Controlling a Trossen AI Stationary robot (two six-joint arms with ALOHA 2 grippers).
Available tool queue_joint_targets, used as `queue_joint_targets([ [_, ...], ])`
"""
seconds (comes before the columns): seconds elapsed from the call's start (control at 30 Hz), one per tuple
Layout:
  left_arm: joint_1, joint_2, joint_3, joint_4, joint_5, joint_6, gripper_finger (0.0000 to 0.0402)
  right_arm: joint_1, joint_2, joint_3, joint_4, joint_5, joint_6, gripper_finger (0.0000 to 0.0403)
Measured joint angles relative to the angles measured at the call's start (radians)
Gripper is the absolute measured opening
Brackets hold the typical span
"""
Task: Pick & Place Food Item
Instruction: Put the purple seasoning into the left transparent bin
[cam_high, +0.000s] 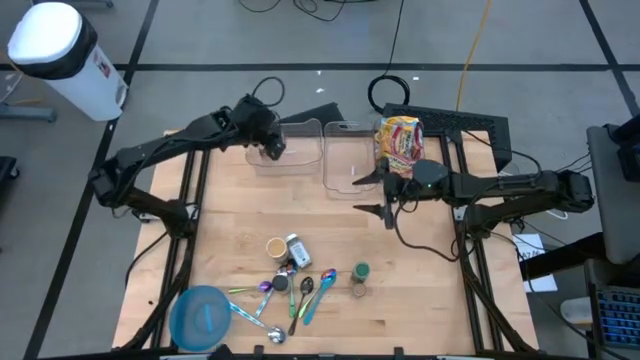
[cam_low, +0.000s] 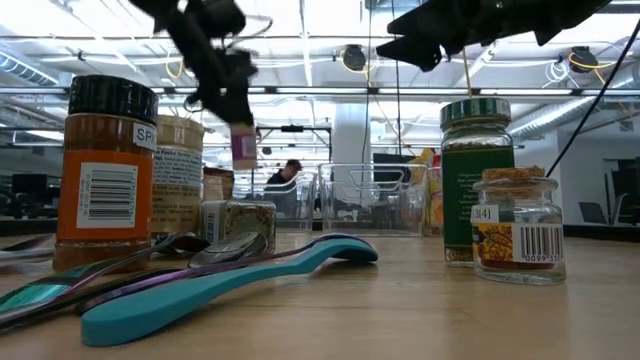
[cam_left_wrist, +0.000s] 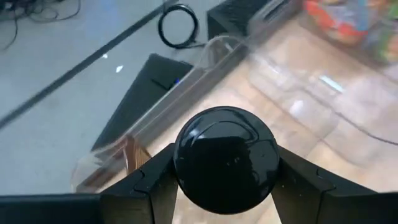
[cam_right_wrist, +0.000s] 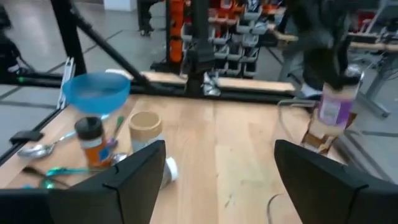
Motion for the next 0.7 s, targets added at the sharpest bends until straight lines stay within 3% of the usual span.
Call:
queue_joint_targets([
  [0.3, 0.142, -0.016, -0.196, 0.104, 0.052, -0.075, 0.0206, 0.0, 0.005, 0.0, 0.006, 0.002, -0.001, 0.0289],
  [0.7, 0.15, -0.014, -0.307, 0.19, 0.064, -0.086, 0.0206, 0.0, 0.004, 0.0, 0.007, 0.002, -0.001, 0.0286],
])
